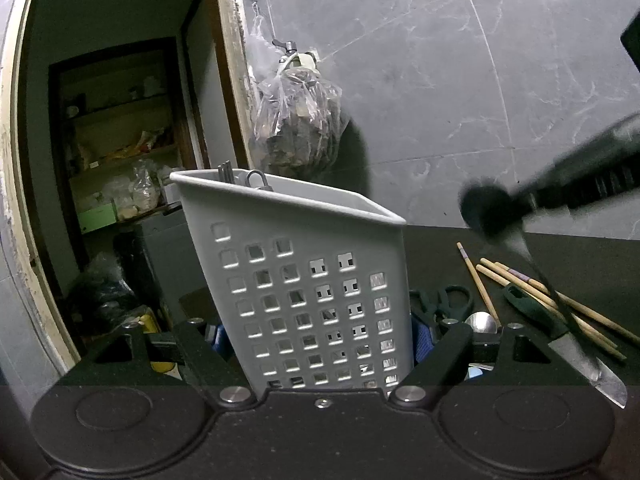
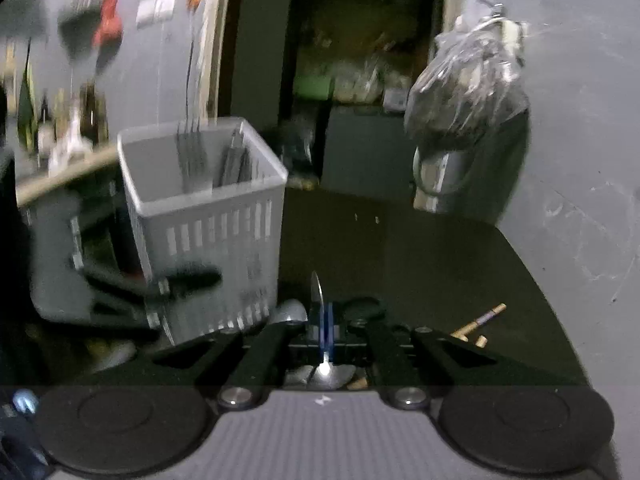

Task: Organize utensils
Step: 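Lift the metal utensil with the right tool and lower it into the caddy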

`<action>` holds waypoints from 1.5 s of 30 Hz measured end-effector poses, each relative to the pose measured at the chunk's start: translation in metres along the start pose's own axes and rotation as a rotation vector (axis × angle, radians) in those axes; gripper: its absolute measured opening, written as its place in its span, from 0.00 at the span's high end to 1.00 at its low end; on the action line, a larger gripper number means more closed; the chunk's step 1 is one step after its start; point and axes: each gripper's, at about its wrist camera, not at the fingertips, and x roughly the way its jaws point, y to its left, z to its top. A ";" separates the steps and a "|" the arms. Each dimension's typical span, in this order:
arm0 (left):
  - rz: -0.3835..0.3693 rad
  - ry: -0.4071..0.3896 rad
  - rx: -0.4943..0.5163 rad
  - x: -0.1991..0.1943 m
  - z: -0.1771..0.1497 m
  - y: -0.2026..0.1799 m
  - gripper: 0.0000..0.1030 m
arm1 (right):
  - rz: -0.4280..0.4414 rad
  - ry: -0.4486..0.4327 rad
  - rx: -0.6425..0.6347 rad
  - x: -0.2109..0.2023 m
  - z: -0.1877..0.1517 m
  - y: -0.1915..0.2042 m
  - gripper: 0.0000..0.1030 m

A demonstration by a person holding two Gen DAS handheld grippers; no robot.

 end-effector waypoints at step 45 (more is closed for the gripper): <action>0.002 0.001 -0.011 -0.004 0.001 -0.003 0.22 | 0.027 -0.368 0.024 0.061 0.041 0.051 0.98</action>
